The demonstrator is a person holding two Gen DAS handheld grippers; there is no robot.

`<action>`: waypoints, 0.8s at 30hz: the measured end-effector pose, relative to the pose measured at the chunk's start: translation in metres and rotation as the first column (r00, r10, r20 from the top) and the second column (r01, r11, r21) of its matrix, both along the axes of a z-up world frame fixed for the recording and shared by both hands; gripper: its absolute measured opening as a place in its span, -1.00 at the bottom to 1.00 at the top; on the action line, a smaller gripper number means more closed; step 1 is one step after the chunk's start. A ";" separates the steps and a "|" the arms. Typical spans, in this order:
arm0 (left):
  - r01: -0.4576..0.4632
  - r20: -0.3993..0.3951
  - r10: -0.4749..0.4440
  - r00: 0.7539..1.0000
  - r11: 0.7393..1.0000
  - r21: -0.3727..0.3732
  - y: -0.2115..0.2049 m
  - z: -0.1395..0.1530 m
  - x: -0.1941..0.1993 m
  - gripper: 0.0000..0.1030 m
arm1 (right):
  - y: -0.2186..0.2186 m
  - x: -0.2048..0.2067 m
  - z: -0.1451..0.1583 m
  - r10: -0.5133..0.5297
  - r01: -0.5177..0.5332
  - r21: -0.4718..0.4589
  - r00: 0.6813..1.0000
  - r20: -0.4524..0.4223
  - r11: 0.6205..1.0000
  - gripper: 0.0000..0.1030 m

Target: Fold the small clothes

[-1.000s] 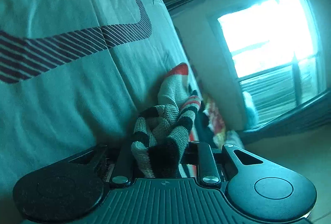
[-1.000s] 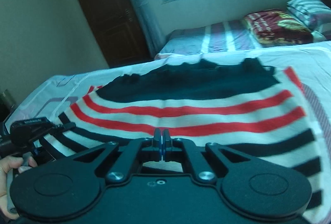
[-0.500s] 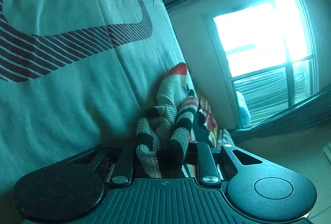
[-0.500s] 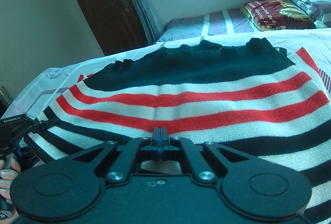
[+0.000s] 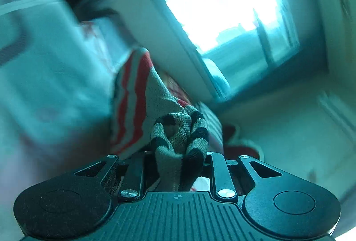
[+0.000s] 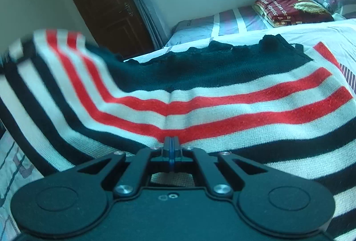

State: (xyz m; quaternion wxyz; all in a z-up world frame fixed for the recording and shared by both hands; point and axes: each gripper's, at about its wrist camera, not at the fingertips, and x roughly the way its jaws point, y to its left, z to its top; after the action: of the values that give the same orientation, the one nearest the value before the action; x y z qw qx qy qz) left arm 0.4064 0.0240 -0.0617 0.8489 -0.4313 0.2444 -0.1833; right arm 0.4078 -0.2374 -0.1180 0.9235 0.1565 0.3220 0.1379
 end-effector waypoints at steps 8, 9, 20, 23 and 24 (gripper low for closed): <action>0.353 -0.081 -0.344 0.935 0.897 0.267 -0.171 0.024 0.030 -0.61 | -0.096 -0.059 -0.017 -0.357 0.334 0.461 0.933 -0.040 0.822 -0.58; 0.399 -0.125 -0.379 0.917 0.872 0.282 -0.190 0.012 0.033 -0.42 | -0.121 -0.076 -0.022 -0.403 0.380 0.523 0.912 -0.075 0.763 -0.41; 0.276 -0.042 -0.281 0.959 0.889 0.366 -0.123 0.024 -0.029 0.38 | -0.230 -0.143 -0.006 -0.403 0.363 0.676 0.909 -0.106 0.642 0.34; 0.197 -0.088 -0.177 0.980 0.872 0.449 -0.091 0.013 -0.022 0.38 | -0.203 -0.127 0.000 -0.291 0.321 0.643 0.944 -0.157 0.695 0.33; 0.196 -0.104 -0.166 0.981 0.864 0.465 -0.085 0.008 -0.020 0.38 | -0.195 -0.123 0.001 -0.264 0.307 0.646 0.950 -0.166 0.699 0.34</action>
State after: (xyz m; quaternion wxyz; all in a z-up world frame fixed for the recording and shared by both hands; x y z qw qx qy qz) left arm 0.3867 -0.0608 -0.0537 0.8996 -0.1918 0.3465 -0.1838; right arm 0.2849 -0.4320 -0.1173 0.8066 0.5269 0.2511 0.0936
